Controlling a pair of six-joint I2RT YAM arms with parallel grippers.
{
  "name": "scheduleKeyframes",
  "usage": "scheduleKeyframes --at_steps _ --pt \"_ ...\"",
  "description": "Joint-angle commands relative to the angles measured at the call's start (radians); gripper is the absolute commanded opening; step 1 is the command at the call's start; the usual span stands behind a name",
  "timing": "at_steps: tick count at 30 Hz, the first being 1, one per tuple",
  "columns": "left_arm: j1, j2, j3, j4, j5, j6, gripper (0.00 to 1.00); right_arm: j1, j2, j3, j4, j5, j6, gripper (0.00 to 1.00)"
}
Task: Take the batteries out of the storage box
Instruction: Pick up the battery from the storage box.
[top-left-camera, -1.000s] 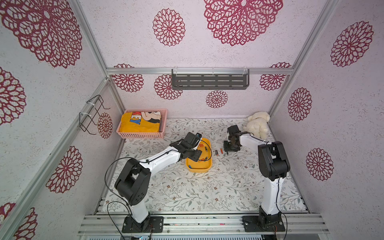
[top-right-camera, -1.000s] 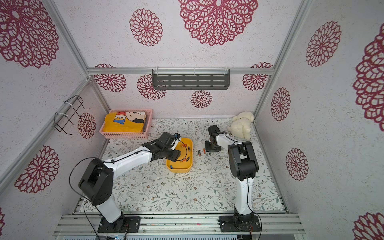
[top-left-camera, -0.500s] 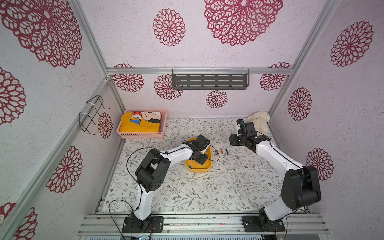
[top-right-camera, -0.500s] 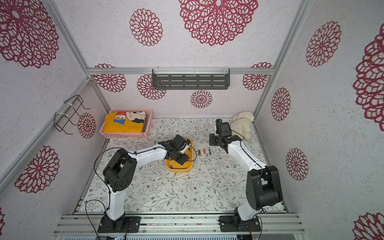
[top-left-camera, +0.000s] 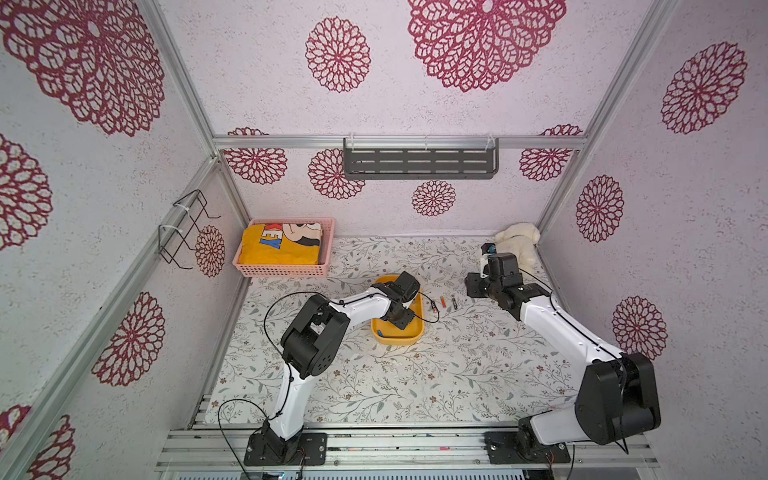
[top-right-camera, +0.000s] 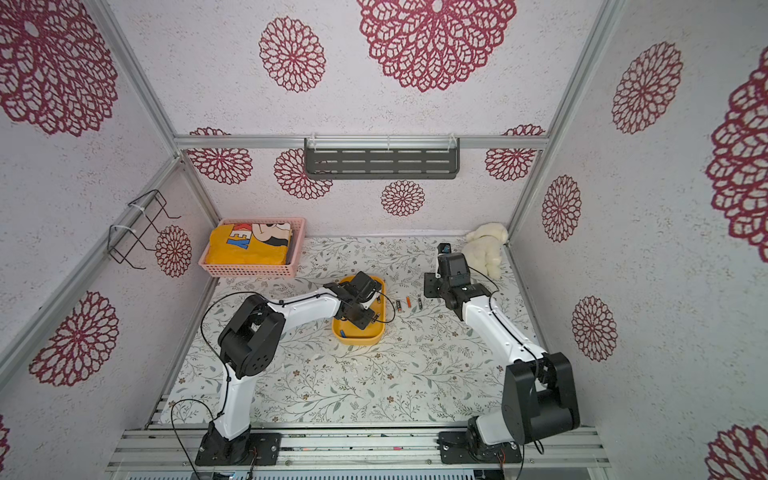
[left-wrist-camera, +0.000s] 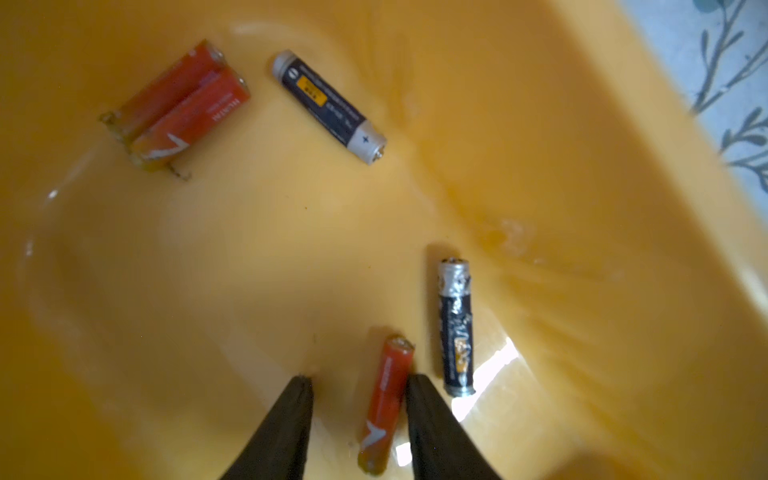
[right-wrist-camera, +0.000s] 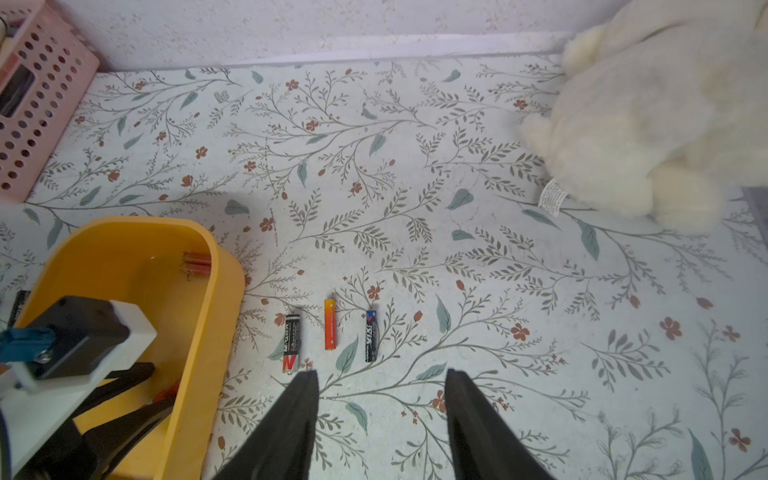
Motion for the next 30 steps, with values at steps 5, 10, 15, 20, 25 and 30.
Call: scheduleKeyframes --at_steps 5,10,15,20,25,30 --pt "-0.008 0.048 0.036 -0.042 -0.117 -0.004 0.19 -0.010 -0.075 -0.023 0.062 0.006 -0.018 0.55" --pt "-0.008 0.017 0.065 -0.078 -0.156 -0.024 0.09 -0.010 -0.083 -0.023 0.063 0.015 -0.025 0.56" --pt "-0.007 -0.022 0.123 -0.148 -0.190 -0.061 0.00 -0.009 -0.080 -0.023 0.074 0.011 -0.015 0.56" --pt "-0.006 -0.054 0.180 -0.218 -0.209 -0.111 0.00 -0.009 -0.074 -0.021 0.086 -0.002 -0.007 0.56" --pt "0.002 -0.094 0.213 -0.283 -0.224 -0.169 0.00 -0.009 -0.071 -0.019 0.093 -0.007 -0.007 0.56" --pt "0.049 -0.204 0.196 -0.370 -0.242 -0.305 0.00 -0.004 -0.069 -0.027 0.106 -0.044 -0.021 0.56"
